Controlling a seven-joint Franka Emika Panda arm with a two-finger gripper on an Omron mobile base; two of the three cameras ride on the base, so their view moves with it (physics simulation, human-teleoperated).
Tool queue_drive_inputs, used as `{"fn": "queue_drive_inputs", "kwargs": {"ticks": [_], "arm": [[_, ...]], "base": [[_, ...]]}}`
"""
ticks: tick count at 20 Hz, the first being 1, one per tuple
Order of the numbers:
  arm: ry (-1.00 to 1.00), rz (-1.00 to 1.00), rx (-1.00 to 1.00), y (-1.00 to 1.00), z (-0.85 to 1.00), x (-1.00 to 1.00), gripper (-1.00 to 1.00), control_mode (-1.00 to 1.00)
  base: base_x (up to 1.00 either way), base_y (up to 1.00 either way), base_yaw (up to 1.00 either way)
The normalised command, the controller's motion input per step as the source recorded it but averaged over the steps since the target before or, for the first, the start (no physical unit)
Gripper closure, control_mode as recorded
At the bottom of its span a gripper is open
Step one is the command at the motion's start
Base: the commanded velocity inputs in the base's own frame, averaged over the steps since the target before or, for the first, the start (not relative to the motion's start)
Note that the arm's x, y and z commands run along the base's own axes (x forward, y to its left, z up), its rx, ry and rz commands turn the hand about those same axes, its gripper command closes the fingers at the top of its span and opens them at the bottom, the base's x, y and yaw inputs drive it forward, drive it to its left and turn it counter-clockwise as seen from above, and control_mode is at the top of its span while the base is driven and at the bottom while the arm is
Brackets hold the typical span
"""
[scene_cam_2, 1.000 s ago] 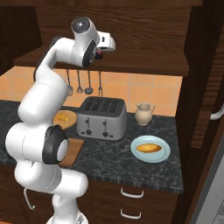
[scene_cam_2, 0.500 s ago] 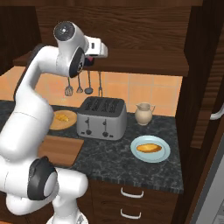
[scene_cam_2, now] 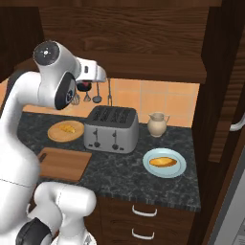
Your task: From the different types of pastries on the counter, select a croissant and place it on the cutting board. Then retrieve a jar of jam from the cabinet and place it alongside the croissant on the cutting board.
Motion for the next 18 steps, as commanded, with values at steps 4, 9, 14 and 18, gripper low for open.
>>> {"fn": "queue_drive_inputs", "kwargs": {"ticks": [4,9,14,18], "arm": [[0.17,0.00,0.00,0.18,-0.30,-1.00,1.00,-1.00],[0.13,0.00,0.00,0.37,-0.65,-0.98,1.00,-1.00],[0.04,0.00,0.00,0.37,-0.85,-0.77,1.00,-1.00],[0.00,0.03,0.03,0.09,-1.00,-0.65,1.00,-1.00]], "base": [[0.00,0.00,0.00],[0.00,0.00,0.00],[0.00,0.00,0.00],[0.00,0.00,0.00]]}}
